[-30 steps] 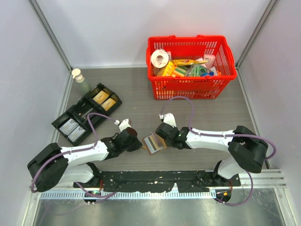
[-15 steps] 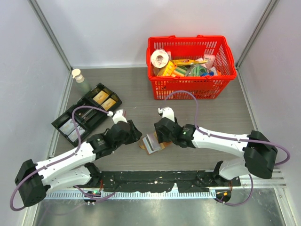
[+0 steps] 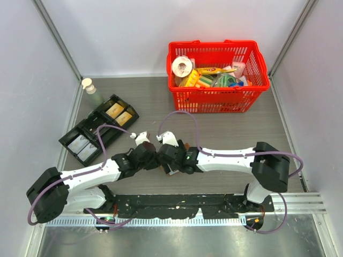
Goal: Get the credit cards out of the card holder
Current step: Open the card holder at the center of the board.
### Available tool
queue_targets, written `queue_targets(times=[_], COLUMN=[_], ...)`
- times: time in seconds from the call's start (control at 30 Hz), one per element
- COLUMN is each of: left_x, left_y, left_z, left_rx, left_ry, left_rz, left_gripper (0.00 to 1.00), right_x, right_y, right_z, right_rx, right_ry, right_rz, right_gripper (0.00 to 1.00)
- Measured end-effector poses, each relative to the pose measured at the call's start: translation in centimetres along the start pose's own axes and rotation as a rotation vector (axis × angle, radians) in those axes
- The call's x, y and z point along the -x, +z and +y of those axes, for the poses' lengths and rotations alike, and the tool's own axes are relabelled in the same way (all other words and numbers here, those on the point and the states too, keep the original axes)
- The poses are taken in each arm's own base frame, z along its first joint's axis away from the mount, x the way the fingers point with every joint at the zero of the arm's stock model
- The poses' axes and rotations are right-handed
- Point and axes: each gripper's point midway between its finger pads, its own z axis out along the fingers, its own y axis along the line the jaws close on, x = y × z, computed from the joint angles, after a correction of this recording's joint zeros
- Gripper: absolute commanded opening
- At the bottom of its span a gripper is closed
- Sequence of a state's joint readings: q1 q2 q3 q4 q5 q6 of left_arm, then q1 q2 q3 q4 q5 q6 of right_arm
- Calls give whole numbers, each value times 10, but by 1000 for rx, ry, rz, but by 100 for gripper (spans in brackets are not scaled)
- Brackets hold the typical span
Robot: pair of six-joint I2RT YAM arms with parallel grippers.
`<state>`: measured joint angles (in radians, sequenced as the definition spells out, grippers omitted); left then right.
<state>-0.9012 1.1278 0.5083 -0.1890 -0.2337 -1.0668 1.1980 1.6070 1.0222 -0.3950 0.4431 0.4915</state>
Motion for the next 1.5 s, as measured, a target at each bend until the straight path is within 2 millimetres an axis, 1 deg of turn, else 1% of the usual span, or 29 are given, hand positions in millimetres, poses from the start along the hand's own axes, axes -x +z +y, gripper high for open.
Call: queue_targets(times=[0.07, 0.2, 0.3, 0.5, 0.6, 0.7, 0.77, 0.8, 0.93, 1.0, 1.1, 1.2, 1.23, 1.3, 1.37, 1.5], left_x=[-5, -11, -16, -18, -18, -18, -18, -18, -19, -20, -21, -19, -15, -5, 11, 35], left_y=[3, 6, 9, 11, 11, 12, 11, 11, 9, 8, 5, -3, -6, -13, -23, -36], left_z=[5, 11, 17, 20, 21, 24, 26, 28, 36, 39, 42, 44, 42, 29, 7, -36], left_rx=[12, 23, 38, 46, 50, 59, 67, 71, 90, 97, 111, 127, 128, 103, 54, -54], left_ry=[-1, -4, -10, -16, -15, -14, -14, -15, -25, -30, -27, -19, -18, -20, -29, -42], left_rz=[10, 24, 35, 38, 37, 32, 28, 24, 14, 16, 23, 25, 22, 5, -26, -61], left_gripper=[21, 21, 21, 21, 21, 20, 20, 20, 21, 23, 28, 36, 39, 44, 48, 49], right_x=[-6, -17, -20, -16, -16, -20, -24, -28, -47, -54, -52, -50, -49, -49, -48, -49], right_y=[4, 12, 13, 11, 8, 6, 9, 11, 18, 22, 24, 26, 26, 27, 27, 27], right_z=[-2, -12, -21, -34, -42, -58, -68, -73, -86, -89, -86, -82, -82, -81, -80, -80], right_rx=[-21, -84, -128, -179, -180, -190, -189, -189, -177, -172, -150, -132, -127, -121, -118, -114], right_ry=[-18, -46, -61, -58, -31, 9, 45, 59, 113, 132, 145, 155, 157, 161, 163, 168], right_rz=[16, 41, 48, 33, 27, 32, 37, 44, 78, 86, 71, 56, 52, 46, 43, 39], right_gripper=[79, 76, 67, 47, 41, 40, 39, 37, 37, 36, 36, 36, 36, 35, 35, 35])
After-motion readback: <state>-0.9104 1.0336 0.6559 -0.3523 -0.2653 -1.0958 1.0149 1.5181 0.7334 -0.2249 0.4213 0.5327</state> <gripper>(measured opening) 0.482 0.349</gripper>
